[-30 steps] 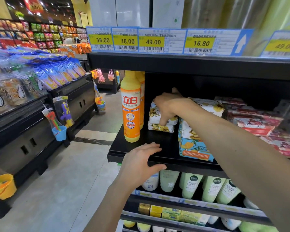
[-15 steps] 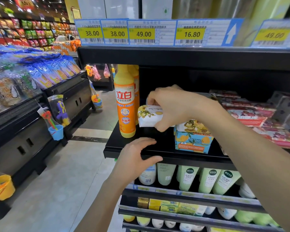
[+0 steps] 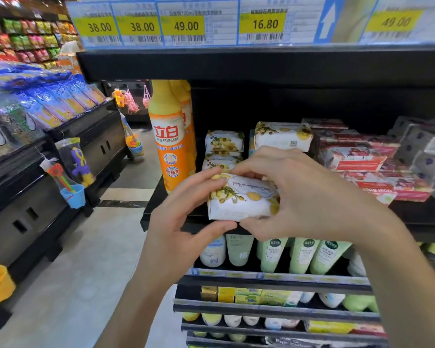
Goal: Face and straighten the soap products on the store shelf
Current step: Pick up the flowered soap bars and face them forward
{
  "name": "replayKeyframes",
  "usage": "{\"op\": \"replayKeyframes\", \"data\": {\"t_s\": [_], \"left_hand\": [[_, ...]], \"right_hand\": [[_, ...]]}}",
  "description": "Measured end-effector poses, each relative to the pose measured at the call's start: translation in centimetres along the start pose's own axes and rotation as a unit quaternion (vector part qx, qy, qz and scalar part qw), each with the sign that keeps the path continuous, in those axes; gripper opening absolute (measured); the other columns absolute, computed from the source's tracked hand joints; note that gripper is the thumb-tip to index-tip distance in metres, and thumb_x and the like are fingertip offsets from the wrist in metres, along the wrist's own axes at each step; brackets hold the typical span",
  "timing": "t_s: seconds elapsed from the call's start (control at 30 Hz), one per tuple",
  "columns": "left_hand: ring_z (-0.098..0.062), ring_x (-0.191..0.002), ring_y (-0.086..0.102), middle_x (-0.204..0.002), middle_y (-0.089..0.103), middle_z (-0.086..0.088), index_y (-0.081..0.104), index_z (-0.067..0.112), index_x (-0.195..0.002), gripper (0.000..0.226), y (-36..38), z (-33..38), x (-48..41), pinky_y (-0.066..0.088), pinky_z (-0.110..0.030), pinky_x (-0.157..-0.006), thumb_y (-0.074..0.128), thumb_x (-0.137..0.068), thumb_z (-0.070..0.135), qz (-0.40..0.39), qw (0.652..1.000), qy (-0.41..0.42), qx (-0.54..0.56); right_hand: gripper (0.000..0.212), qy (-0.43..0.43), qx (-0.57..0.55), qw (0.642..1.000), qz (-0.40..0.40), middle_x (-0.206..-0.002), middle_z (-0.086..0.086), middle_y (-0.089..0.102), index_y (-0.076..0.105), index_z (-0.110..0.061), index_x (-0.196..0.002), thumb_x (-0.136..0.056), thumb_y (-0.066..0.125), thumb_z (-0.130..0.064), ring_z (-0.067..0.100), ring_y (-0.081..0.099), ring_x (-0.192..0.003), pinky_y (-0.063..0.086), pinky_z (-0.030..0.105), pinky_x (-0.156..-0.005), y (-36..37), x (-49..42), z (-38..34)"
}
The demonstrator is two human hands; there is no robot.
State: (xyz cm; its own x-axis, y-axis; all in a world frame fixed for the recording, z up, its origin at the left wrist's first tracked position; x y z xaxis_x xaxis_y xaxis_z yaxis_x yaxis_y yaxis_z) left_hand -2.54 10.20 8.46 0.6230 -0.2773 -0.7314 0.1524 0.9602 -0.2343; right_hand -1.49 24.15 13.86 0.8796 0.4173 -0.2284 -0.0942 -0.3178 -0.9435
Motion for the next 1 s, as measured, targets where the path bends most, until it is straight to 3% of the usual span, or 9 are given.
{"op": "replayKeyframes", "data": {"t_s": [0.17,0.27,0.43,0.5,0.7,0.8,0.87,0.93,1.0], "left_hand": [[-0.033,-0.131,0.057,-0.132,0.065,-0.008,0.07,0.023,-0.125,0.049,0.0,-1.6,0.3,0.054,-0.044,-0.1,0.084,-0.08,0.037,0.054,0.989,-0.069,0.12],[-0.031,-0.122,0.065,-0.125,0.07,-0.011,0.07,0.015,-0.125,0.055,0.7,-2.4,0.8,0.058,-0.038,-0.094,0.087,-0.076,0.032,0.072,0.974,-0.134,0.166],[-0.021,-0.111,0.071,-0.114,0.077,-0.002,0.067,0.01,-0.122,0.048,1.7,-2.9,1.2,0.059,-0.028,-0.086,0.086,-0.078,0.015,0.074,0.963,-0.2,0.165],[-0.018,-0.109,0.072,-0.112,0.077,0.0,0.069,0.012,-0.12,0.044,1.9,-3.0,1.3,0.059,-0.025,-0.085,0.083,-0.078,0.015,0.076,0.96,-0.217,0.162],[-0.016,-0.102,0.074,-0.108,0.078,0.003,0.07,0.016,-0.119,0.044,2.5,-2.9,1.2,0.061,-0.027,-0.077,0.071,-0.077,0.029,0.044,0.957,-0.246,0.148],[-0.016,-0.105,0.073,-0.108,0.078,0.003,0.07,0.019,-0.121,0.048,2.6,-3.1,1.1,0.062,-0.031,-0.083,0.068,-0.078,0.039,0.03,0.956,-0.259,0.135],[-0.016,-0.107,0.072,-0.11,0.078,0.003,0.071,0.019,-0.122,0.051,2.6,-3.4,1.1,0.06,-0.032,-0.089,0.068,-0.076,0.043,0.022,0.952,-0.275,0.136],[-0.017,-0.107,0.073,-0.111,0.078,0.001,0.071,0.018,-0.12,0.048,2.8,-3.9,1.2,0.06,-0.033,-0.092,0.069,-0.076,0.038,0.019,0.941,-0.297,0.16],[-0.018,-0.107,0.073,-0.111,0.078,-0.001,0.07,0.017,-0.12,0.045,3.0,-4.3,1.4,0.06,-0.031,-0.092,0.069,-0.078,0.03,0.021,0.93,-0.314,0.189]], "right_hand": [[0.068,0.026,-0.114,0.992,0.052,-0.12,-0.026,0.057,0.054,-0.042,-0.138,-0.076,0.074,-0.06,-0.005,0.052,-0.119,0.044,0.018,-0.098,0.4,2.1,1.7],[0.063,0.039,-0.207,0.97,0.123,-0.125,-0.028,0.06,0.058,-0.041,-0.135,-0.077,0.073,-0.061,-0.003,0.056,-0.123,0.047,0.018,-0.1,0.2,3.7,3.0],[0.056,0.056,-0.334,0.926,0.168,-0.127,-0.015,0.067,0.064,-0.034,-0.128,-0.077,0.088,-0.033,0.011,0.06,-0.126,0.049,0.034,-0.105,2.0,5.6,4.5],[0.052,0.071,-0.368,0.908,0.185,-0.124,-0.015,0.069,0.066,-0.03,-0.125,-0.077,0.086,-0.026,0.011,0.062,-0.124,0.051,0.038,-0.104,2.7,6.1,5.0],[0.041,0.107,-0.457,0.846,0.252,-0.11,-0.009,0.077,0.072,-0.027,-0.116,-0.076,0.08,-0.024,0.013,0.072,-0.107,0.058,0.03,-0.093,3.6,7.1,6.3],[0.036,0.119,-0.478,0.827,0.27,-0.107,-0.005,0.078,0.075,-0.028,-0.112,-0.076,0.079,-0.029,0.013,0.073,-0.103,0.057,0.026,-0.09,3.8,7.1,6.6],[0.023,0.126,-0.501,0.811,0.276,-0.101,-0.01,0.079,0.078,-0.033,-0.098,-0.076,0.077,-0.027,0.005,0.073,-0.094,0.056,0.017,-0.081,3.9,7.0,6.7],[0.017,0.131,-0.519,0.8,0.27,-0.096,-0.015,0.079,0.079,-0.039,-0.085,-0.074,0.075,-0.026,-0.001,0.072,-0.087,0.053,0.011,-0.075,4.2,6.7,6.7],[0.018,0.139,-0.534,0.791,0.263,-0.093,-0.012,0.079,0.078,-0.033,-0.09,-0.074,0.075,-0.027,-0.001,0.072,-0.084,0.053,0.011,-0.072,4.8,6.6,6.8]]}}
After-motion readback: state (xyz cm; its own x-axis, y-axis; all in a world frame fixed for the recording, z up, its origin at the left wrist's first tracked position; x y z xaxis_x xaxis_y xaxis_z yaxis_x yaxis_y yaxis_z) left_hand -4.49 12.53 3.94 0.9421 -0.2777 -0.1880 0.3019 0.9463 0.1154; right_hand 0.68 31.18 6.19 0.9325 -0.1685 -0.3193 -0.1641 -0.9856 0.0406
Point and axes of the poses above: each hand's wrist, its own x-axis away from the middle knuckle, its own y-axis out of the palm, z = x × y, the point moved 10 cm from there along -x, towards the middle knuckle
